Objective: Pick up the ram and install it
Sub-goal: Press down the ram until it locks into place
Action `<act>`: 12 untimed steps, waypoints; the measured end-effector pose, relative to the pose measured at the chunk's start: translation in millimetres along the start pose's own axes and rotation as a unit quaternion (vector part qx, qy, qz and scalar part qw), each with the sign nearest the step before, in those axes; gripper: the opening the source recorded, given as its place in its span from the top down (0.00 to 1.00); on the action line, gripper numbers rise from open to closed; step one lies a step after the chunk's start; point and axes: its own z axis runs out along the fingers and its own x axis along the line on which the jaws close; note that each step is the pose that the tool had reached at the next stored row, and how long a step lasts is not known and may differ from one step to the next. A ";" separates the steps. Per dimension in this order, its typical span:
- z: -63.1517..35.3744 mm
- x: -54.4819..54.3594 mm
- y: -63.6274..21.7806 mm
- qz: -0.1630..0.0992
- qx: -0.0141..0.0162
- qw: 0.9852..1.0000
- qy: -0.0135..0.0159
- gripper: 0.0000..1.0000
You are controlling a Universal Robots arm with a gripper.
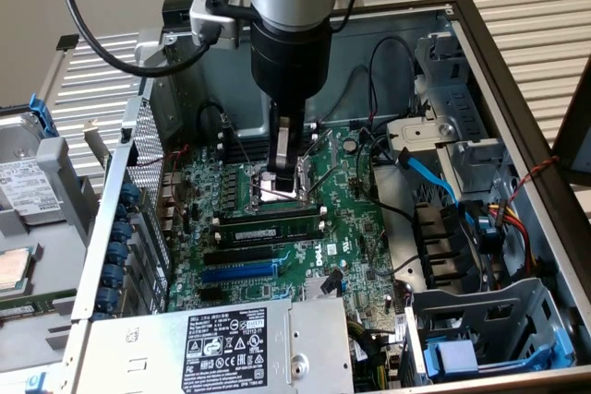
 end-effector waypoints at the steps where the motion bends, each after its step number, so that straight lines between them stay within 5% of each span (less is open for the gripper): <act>1: 0.2 0.0 0.0 0.009 0.000 1.000 -0.001 0.89; 7: 1.2 0.0 -0.1 0.063 0.001 0.998 -0.007 0.89; 12: 2.1 0.0 -0.3 0.108 0.002 0.994 -0.012 0.89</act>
